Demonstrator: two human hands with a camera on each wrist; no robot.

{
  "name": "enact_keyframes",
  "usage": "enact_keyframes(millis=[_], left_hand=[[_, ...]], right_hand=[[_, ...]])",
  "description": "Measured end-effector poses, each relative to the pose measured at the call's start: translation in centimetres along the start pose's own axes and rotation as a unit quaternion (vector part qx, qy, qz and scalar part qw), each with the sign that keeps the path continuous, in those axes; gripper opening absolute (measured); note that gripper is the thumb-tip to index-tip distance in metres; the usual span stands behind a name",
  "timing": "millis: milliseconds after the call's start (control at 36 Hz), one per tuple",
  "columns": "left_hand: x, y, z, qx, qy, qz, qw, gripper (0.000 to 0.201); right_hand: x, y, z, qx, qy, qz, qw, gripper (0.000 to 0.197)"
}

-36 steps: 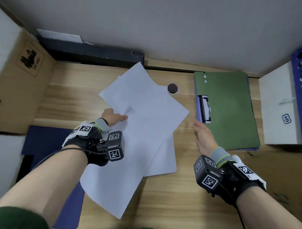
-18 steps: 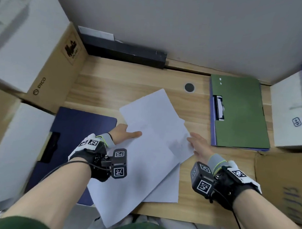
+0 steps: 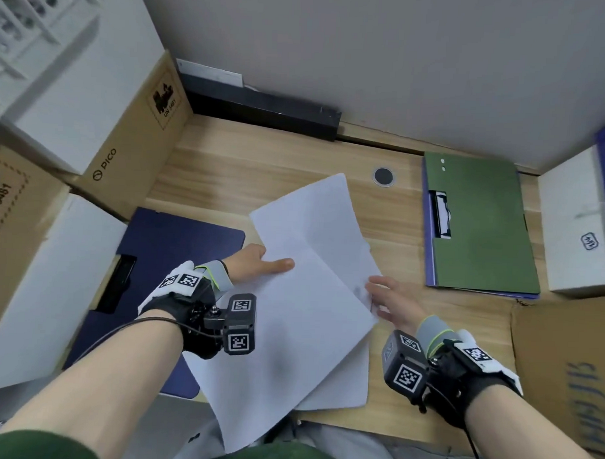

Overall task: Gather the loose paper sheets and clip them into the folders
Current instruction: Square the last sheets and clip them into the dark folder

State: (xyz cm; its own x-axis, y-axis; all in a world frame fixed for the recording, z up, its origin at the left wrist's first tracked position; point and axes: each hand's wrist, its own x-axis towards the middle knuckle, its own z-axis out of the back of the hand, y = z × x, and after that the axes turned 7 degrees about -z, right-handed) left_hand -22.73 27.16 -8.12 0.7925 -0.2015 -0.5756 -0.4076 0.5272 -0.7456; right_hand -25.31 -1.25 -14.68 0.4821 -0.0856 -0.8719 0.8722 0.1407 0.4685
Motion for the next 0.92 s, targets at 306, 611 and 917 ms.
enact_keyframes(millis=[306, 611, 917], left_hand=[[0.7, 4.9, -0.1, -0.021, 0.039, 0.025, 0.999, 0.036], [0.6, 7.4, -1.7, 0.013, 0.024, -0.008, 1.000, 0.032], [0.1, 8.7, -0.6, 0.050, 0.028, -0.012, 0.998, 0.019]], right_hand=[[1.0, -1.8, 0.4, 0.038, -0.055, 0.011, 0.998, 0.041], [-0.4, -2.1, -0.6, 0.040, 0.023, -0.061, 0.997, 0.033], [0.5, -1.0, 0.1, -0.014, -0.063, 0.023, 0.998, 0.039]])
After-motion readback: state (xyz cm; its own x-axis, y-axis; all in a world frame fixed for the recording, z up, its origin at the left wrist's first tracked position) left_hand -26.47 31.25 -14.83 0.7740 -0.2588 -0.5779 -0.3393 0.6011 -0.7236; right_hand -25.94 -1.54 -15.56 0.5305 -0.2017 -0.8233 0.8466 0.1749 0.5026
